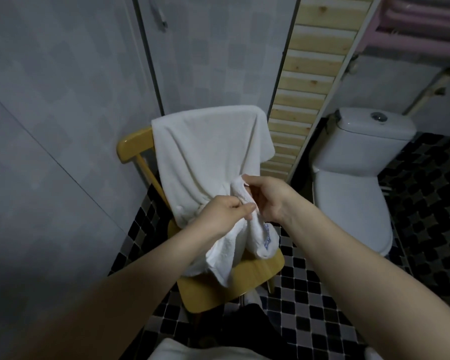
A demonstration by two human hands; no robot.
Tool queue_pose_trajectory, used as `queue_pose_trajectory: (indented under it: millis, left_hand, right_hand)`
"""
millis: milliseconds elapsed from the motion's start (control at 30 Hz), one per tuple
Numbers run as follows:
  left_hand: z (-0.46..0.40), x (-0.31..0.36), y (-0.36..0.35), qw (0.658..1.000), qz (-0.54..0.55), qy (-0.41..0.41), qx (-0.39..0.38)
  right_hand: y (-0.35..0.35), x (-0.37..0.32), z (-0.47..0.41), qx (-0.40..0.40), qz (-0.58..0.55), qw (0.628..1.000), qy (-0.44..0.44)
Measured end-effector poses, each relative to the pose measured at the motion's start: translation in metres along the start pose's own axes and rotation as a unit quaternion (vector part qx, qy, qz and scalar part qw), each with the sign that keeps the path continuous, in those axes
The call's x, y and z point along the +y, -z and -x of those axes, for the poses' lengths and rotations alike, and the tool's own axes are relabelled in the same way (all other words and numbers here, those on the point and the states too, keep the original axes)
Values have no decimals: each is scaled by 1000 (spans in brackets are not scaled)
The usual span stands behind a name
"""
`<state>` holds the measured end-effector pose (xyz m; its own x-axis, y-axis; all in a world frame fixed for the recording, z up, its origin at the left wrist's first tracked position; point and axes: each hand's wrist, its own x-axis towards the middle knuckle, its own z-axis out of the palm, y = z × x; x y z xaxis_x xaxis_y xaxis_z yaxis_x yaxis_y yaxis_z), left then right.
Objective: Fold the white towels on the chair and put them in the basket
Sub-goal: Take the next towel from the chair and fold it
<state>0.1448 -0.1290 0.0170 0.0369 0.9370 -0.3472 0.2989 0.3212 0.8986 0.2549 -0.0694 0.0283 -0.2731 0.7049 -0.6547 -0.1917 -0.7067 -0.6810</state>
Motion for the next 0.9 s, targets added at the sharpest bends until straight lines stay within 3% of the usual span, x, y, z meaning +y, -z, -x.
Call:
queue_pose_trajectory:
  millis: [100, 200, 367, 533, 700, 800, 900]
  left_hand:
    - [-6, 4, 4, 999, 25, -14, 25]
    - [-19, 9, 9, 997, 65, -9, 40]
    - [-42, 15, 12, 986, 138, 34, 90]
    - [-61, 29, 13, 983, 147, 39, 105]
    - [-78, 46, 20, 970, 193, 21, 143]
    - [-89, 51, 25, 976, 112, 9, 184]
    - [-101, 54, 27, 977, 33, 5, 209]
  right_hand:
    - [1, 2, -5, -43, 54, 997, 26]
    - [3, 2, -14, -67, 149, 981, 107]
    - [18, -14, -24, -18, 372, 900, 227]
    - [25, -39, -37, -62, 413, 878, 232]
    - [25, -67, -58, -233, 327, 904, 146]
    - [23, -80, -69, -244, 376, 885, 128]
    - [26, -88, -80, -287, 339, 893, 71]
